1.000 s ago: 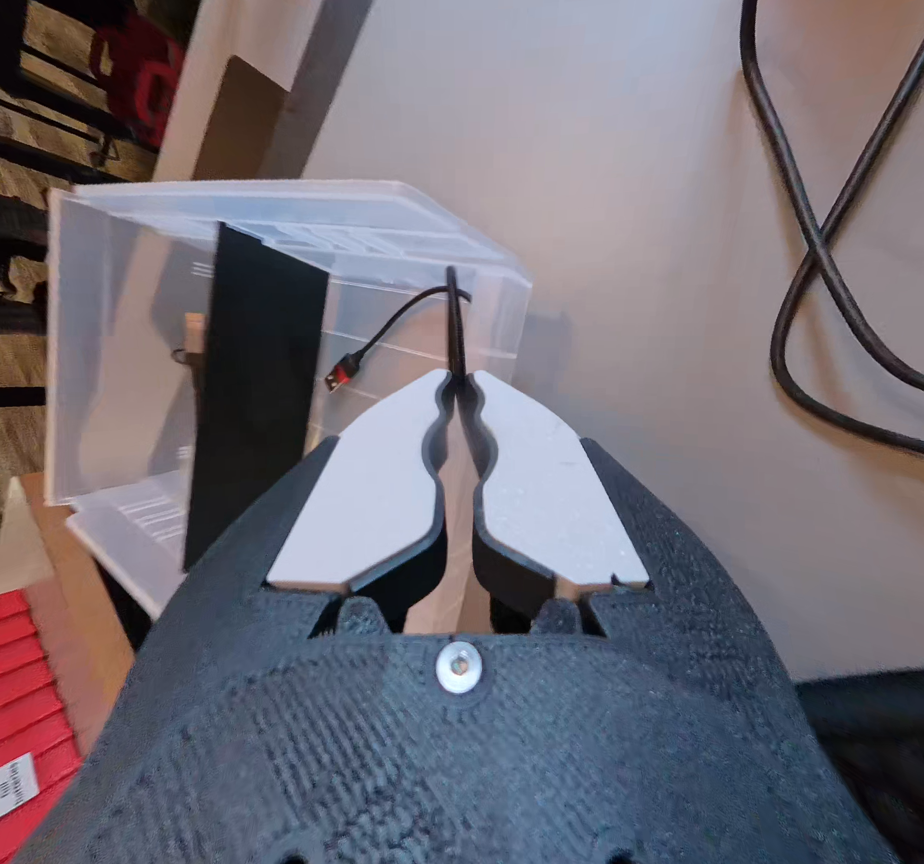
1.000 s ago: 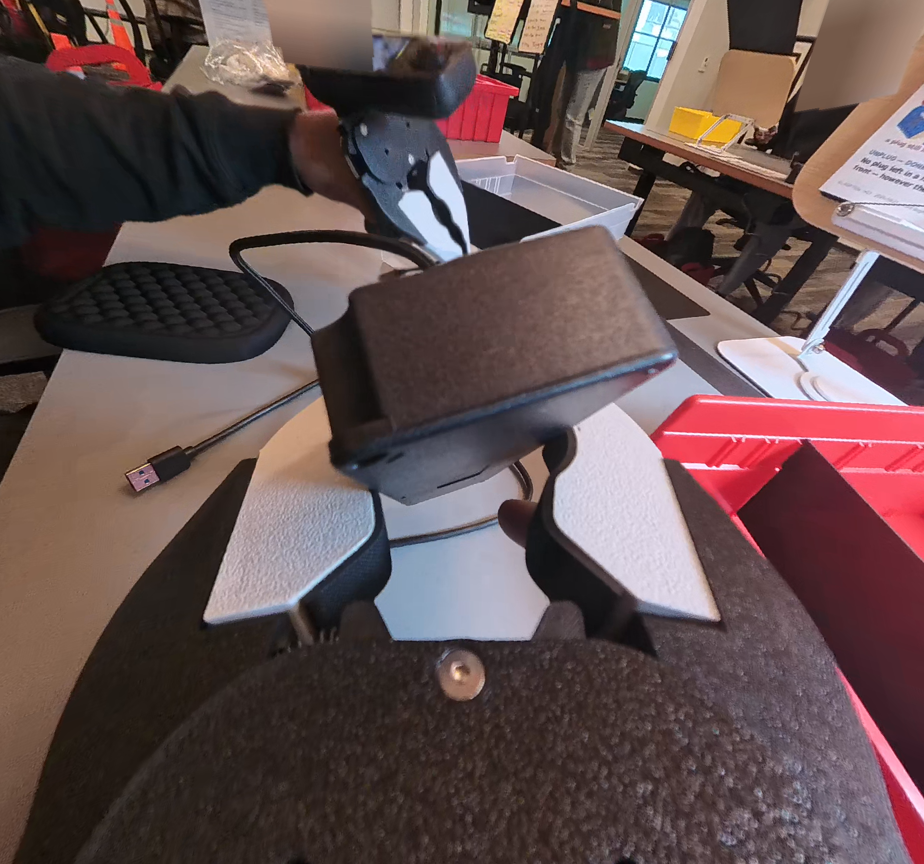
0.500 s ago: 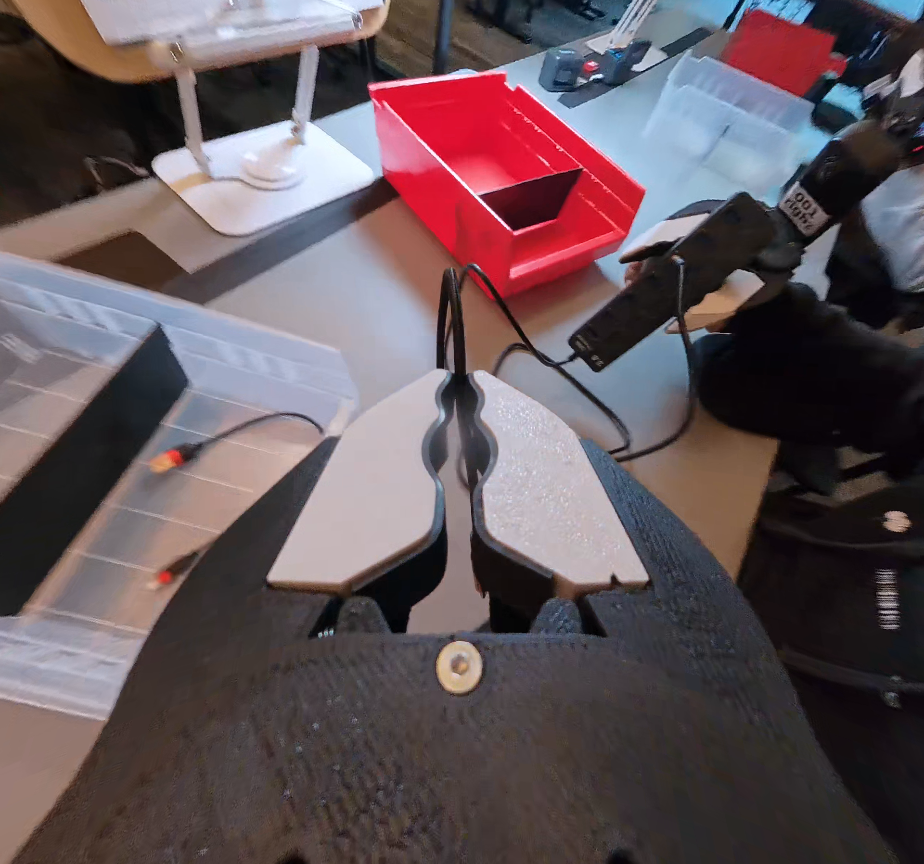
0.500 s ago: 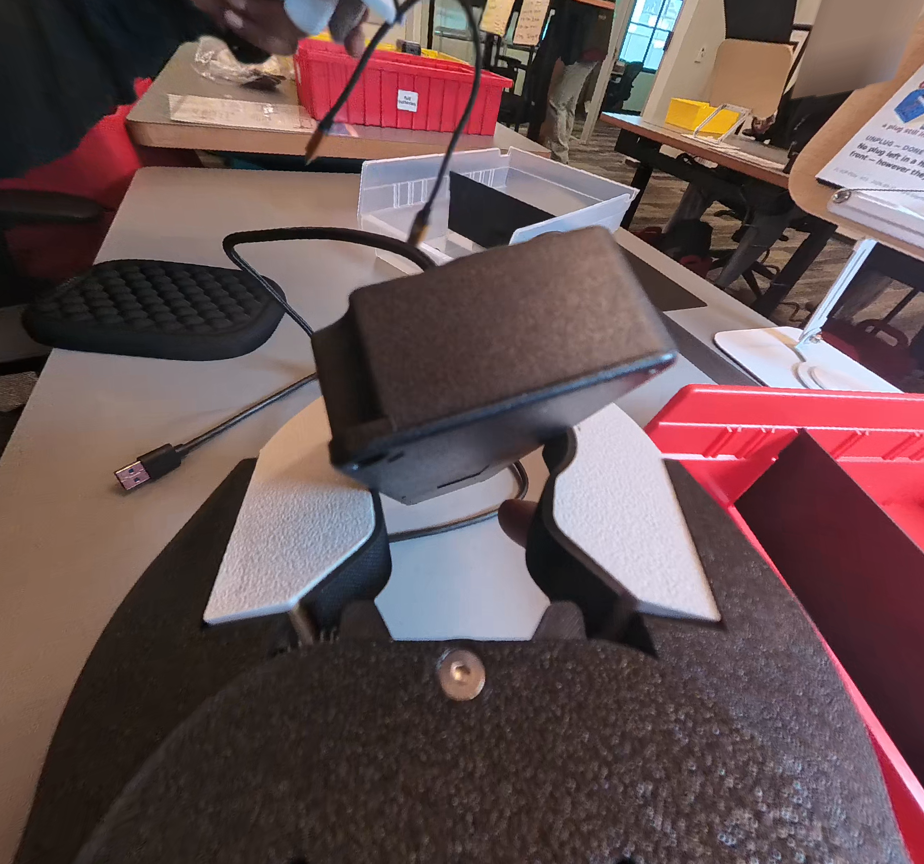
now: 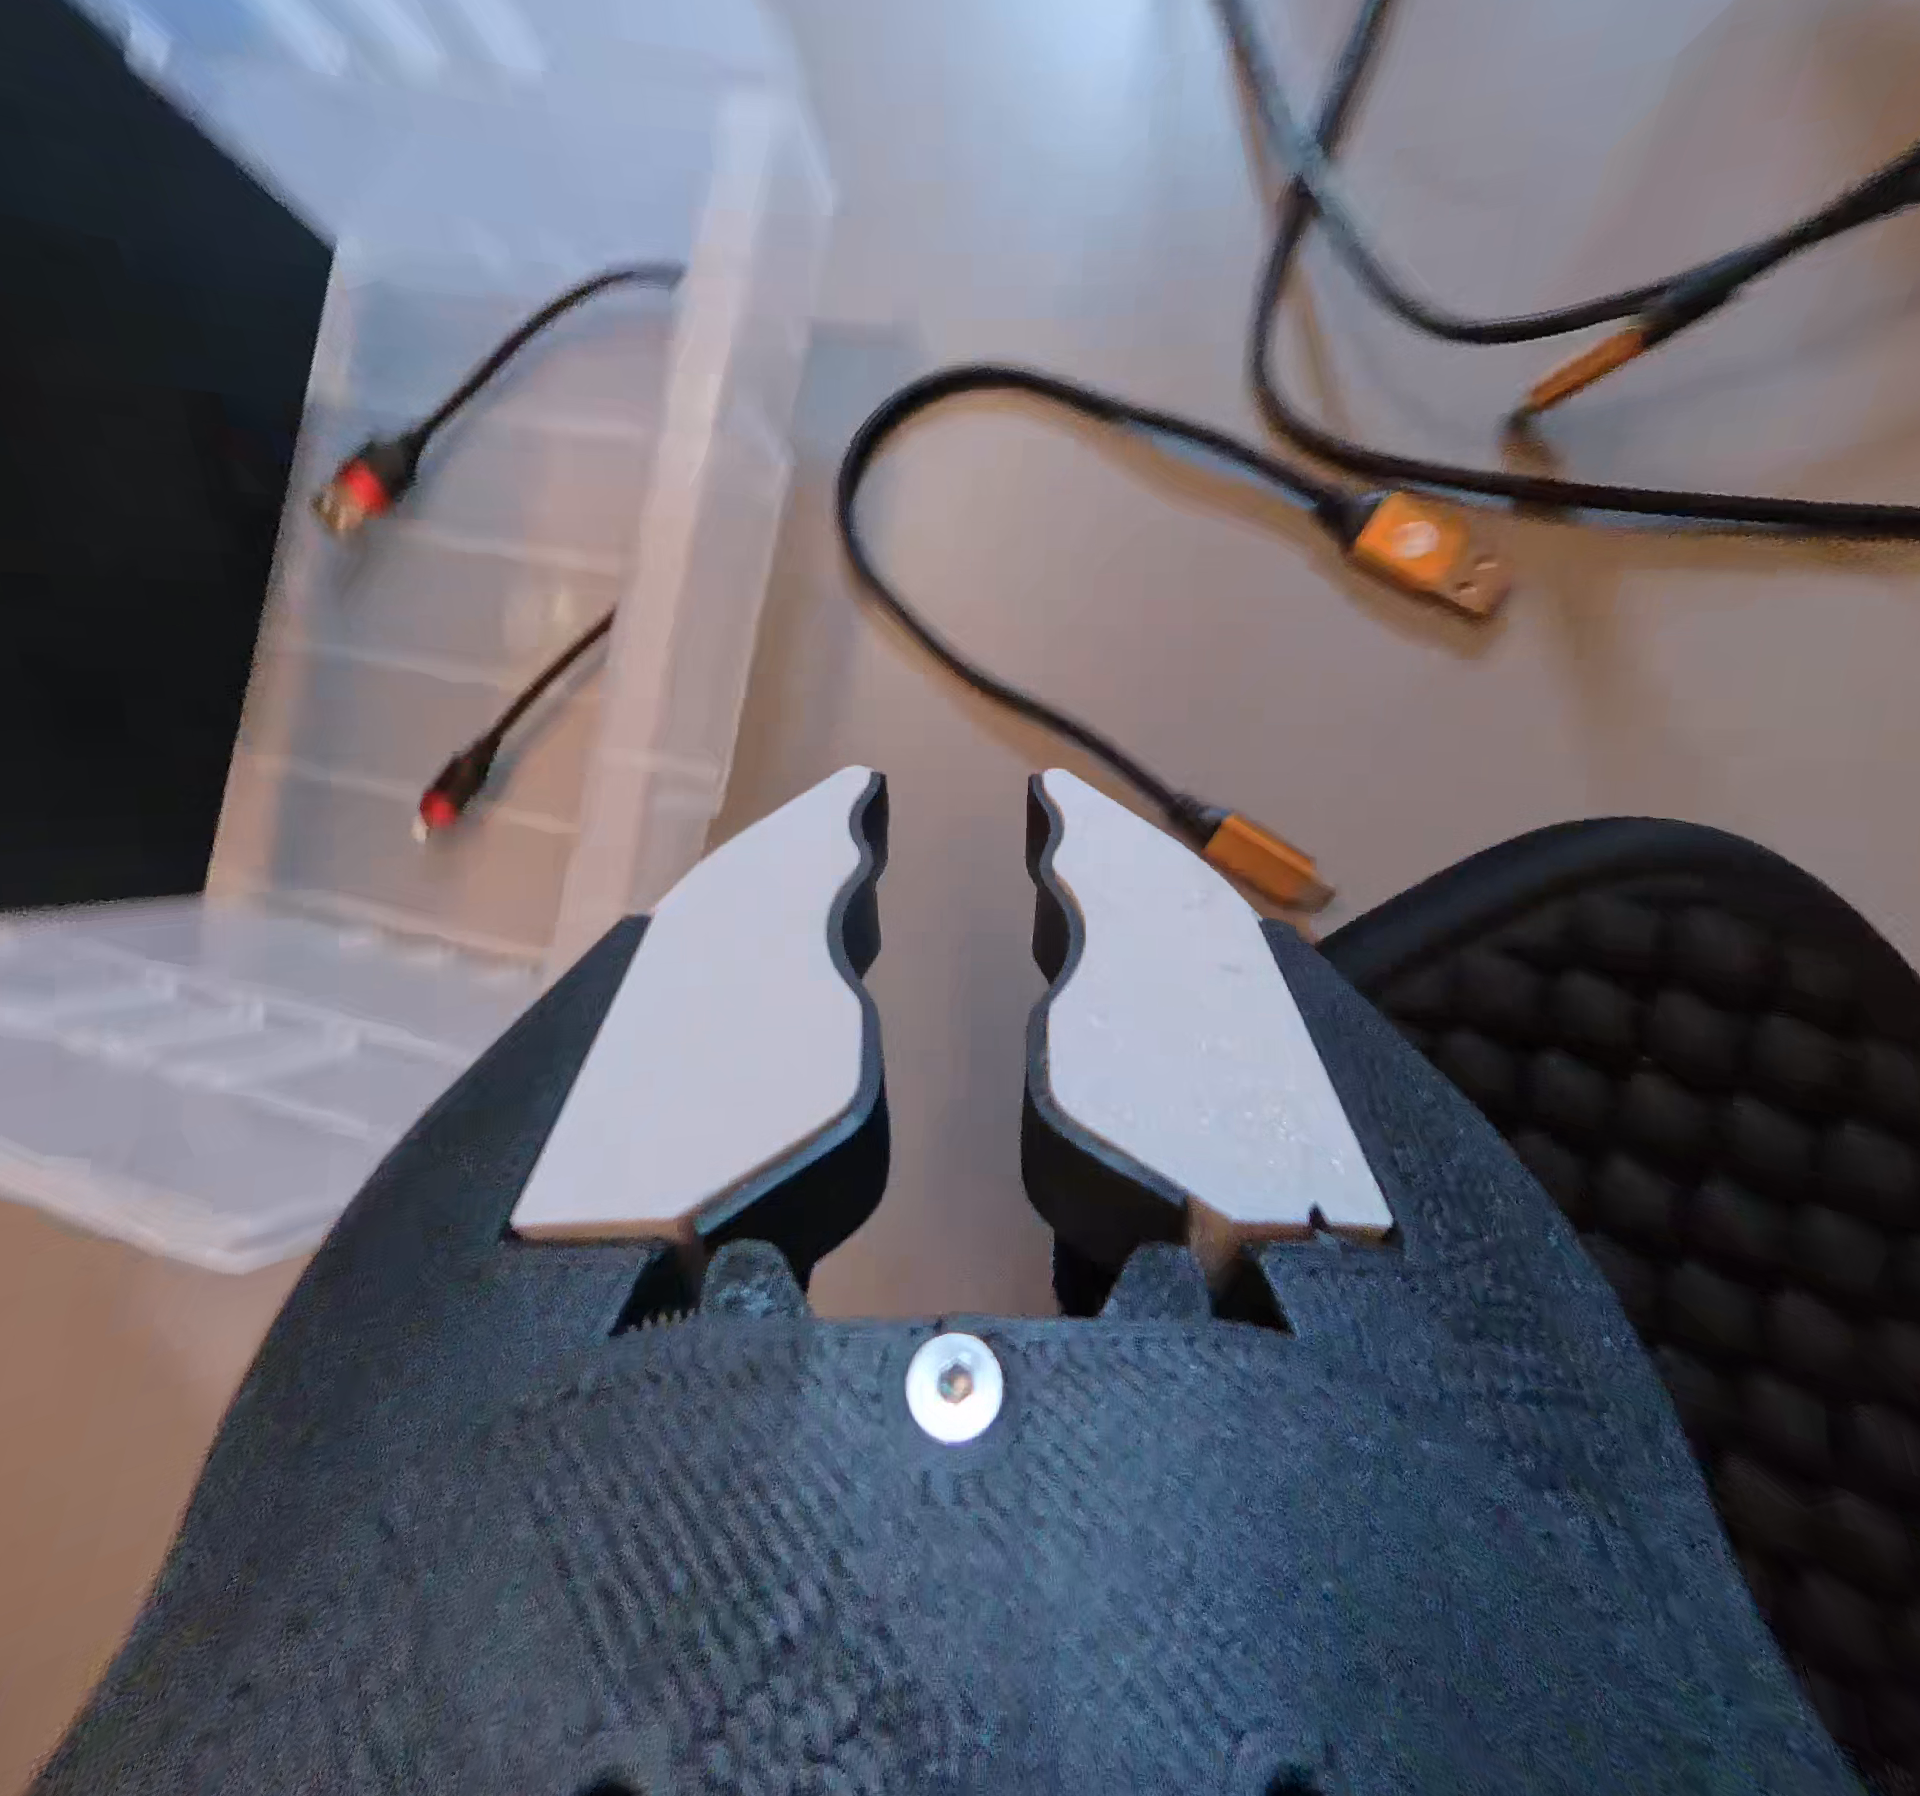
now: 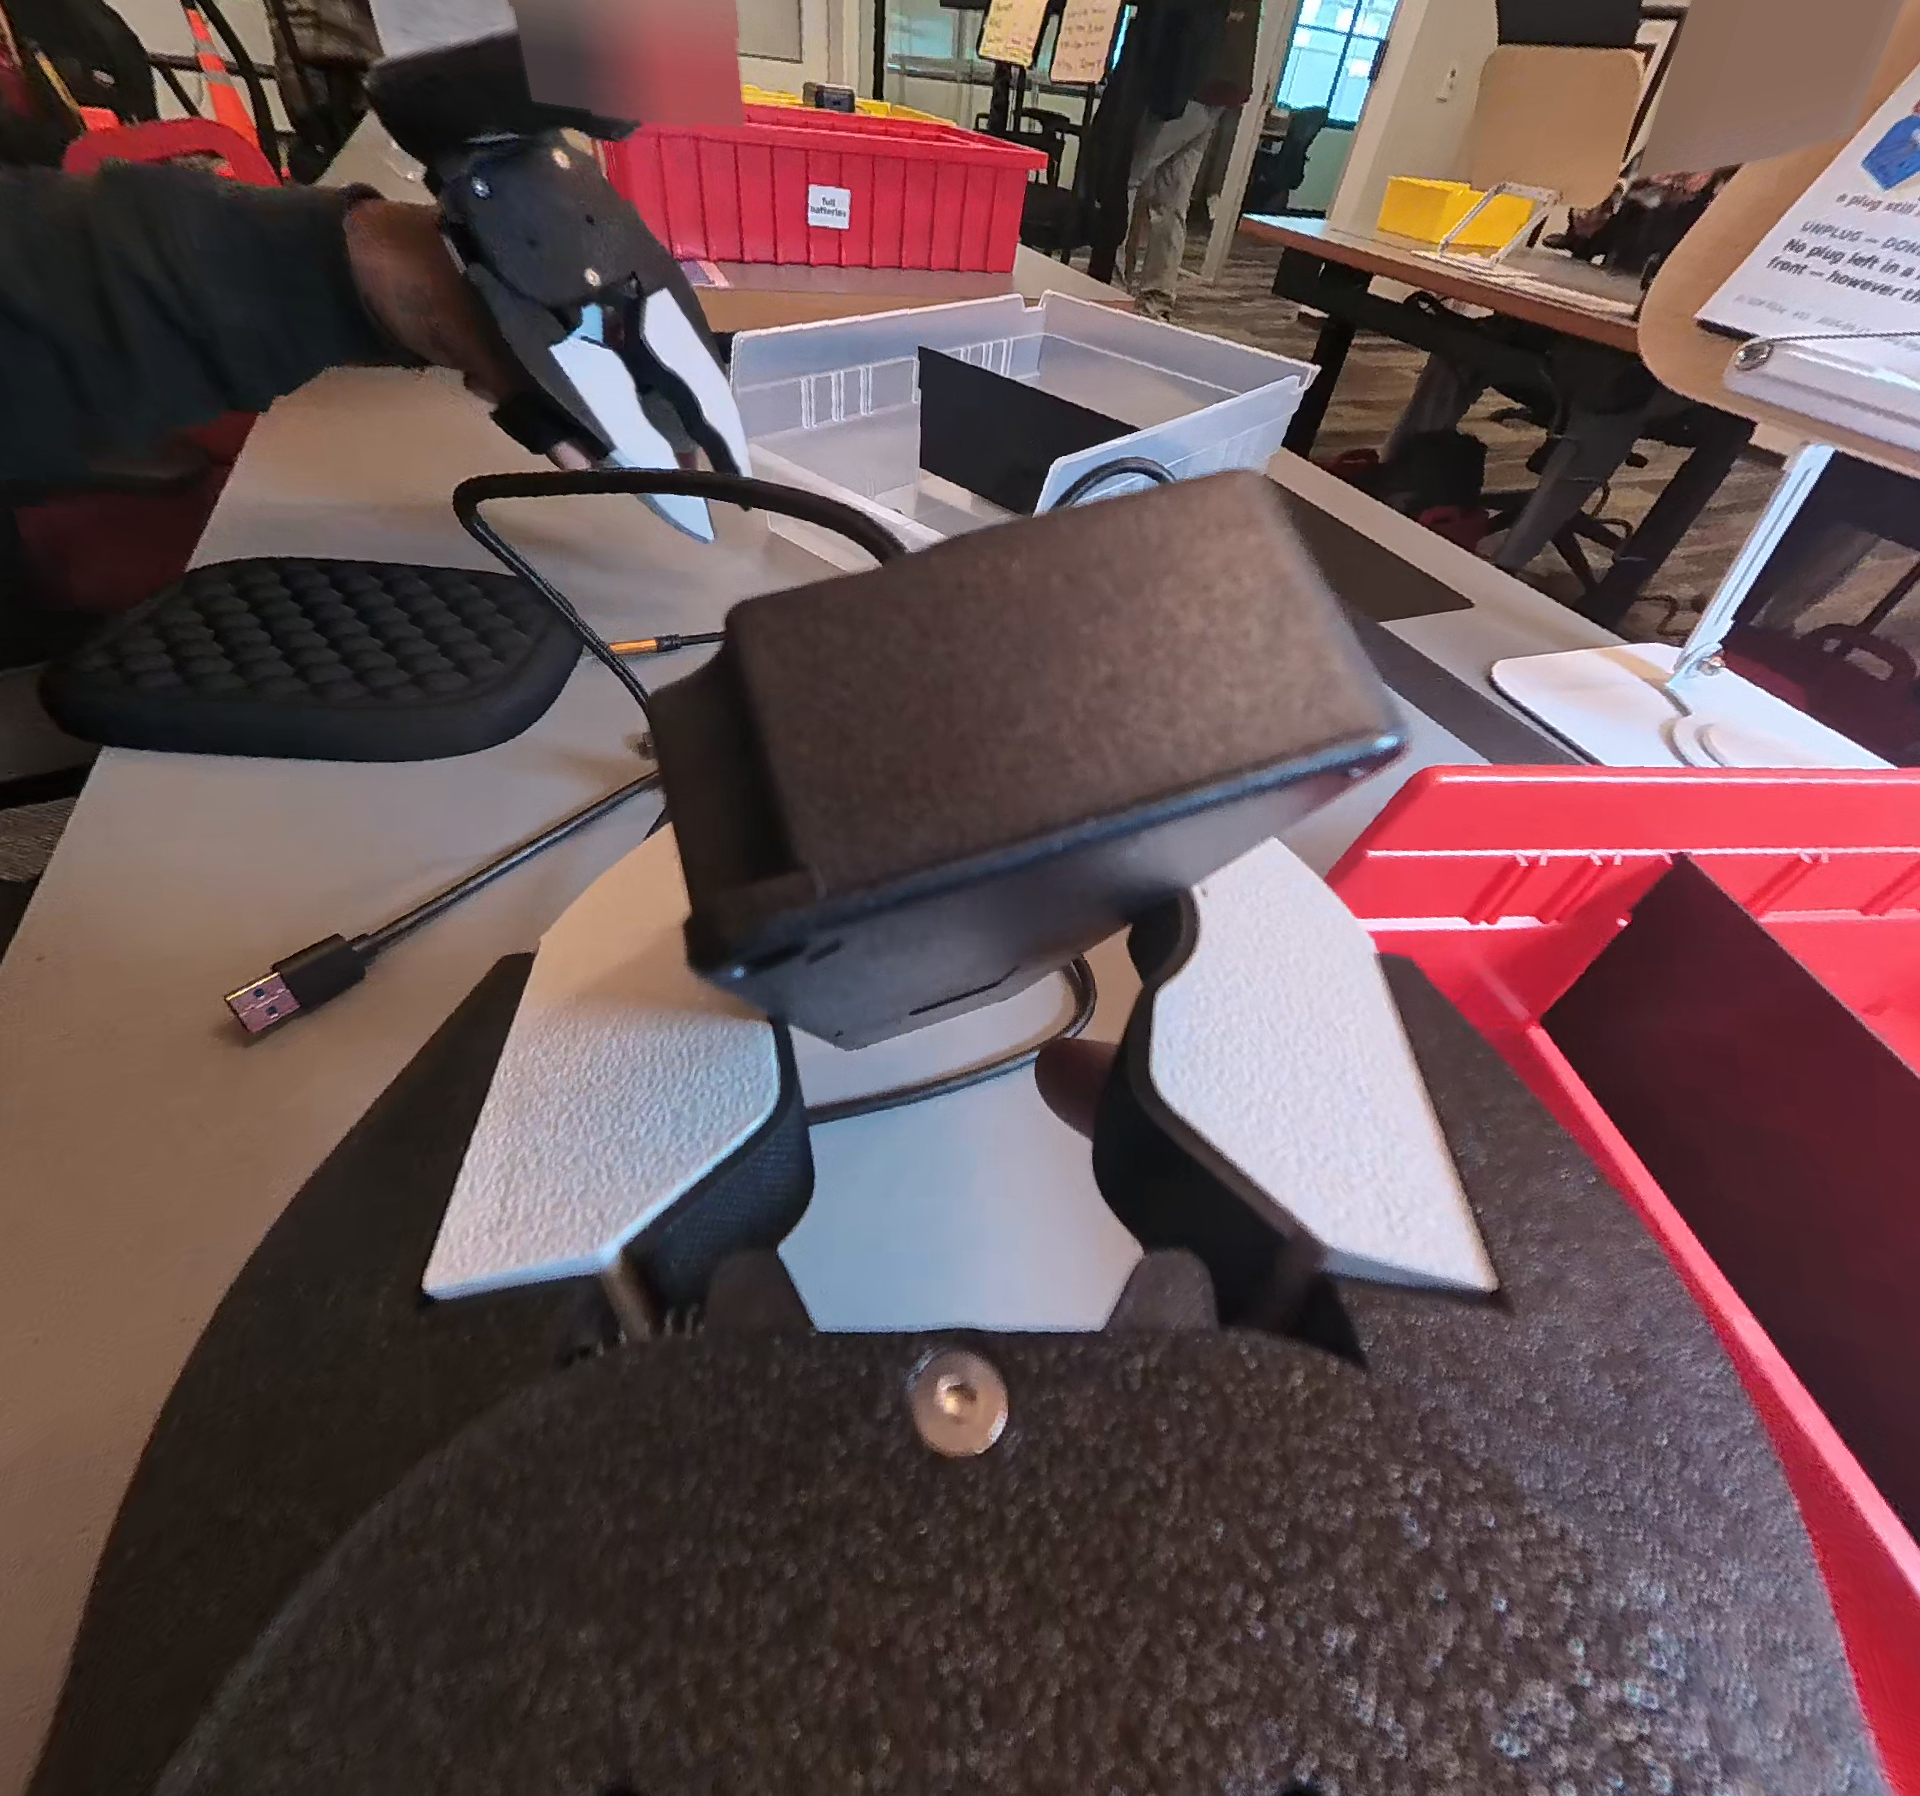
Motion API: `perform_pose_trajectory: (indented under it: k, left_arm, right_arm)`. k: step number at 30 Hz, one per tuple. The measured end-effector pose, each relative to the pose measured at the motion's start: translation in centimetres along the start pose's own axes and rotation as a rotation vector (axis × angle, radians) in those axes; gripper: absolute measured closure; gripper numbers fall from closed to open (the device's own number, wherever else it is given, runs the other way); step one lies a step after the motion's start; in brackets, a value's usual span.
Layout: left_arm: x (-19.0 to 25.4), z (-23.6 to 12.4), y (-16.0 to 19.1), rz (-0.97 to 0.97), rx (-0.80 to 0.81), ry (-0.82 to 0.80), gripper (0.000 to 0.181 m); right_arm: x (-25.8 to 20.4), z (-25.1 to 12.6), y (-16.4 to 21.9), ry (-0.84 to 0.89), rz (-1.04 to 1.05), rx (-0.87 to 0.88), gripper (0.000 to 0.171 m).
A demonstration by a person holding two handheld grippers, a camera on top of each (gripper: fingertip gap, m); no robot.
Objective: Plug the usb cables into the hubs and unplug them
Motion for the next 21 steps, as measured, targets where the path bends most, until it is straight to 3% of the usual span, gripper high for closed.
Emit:
perform_pose_trajectory:
  k: [1,12,21]
  left_arm:
    - [0.7,0.2,-0.7,0.052,0.016,0.036,0.156]
    - [6.6,5.3,-1.9,0.712,-0.156,0.399,0.146]
    - [8.2,6.9,-2.4,0.911,-0.257,0.606,0.145]
  right_arm:
    - [0.0,0.0,0.0,0.000,0.000,-0.001,0.103]
    - [0.2,-0.1,0.3,0.004,0.002,-0.009,0.103]
    - [0.4,-0.4,0.5,0.002,0.003,-0.018,0.103]
Point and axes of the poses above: each gripper's, where its closed fingertips meet, z out along the fingers, y out of its underside, x = y × z across the jaws, the point moved 1 cm from there along -z, back along the fingers, and after that the axes turned 14 degrees about x, right-handed, at the moved point
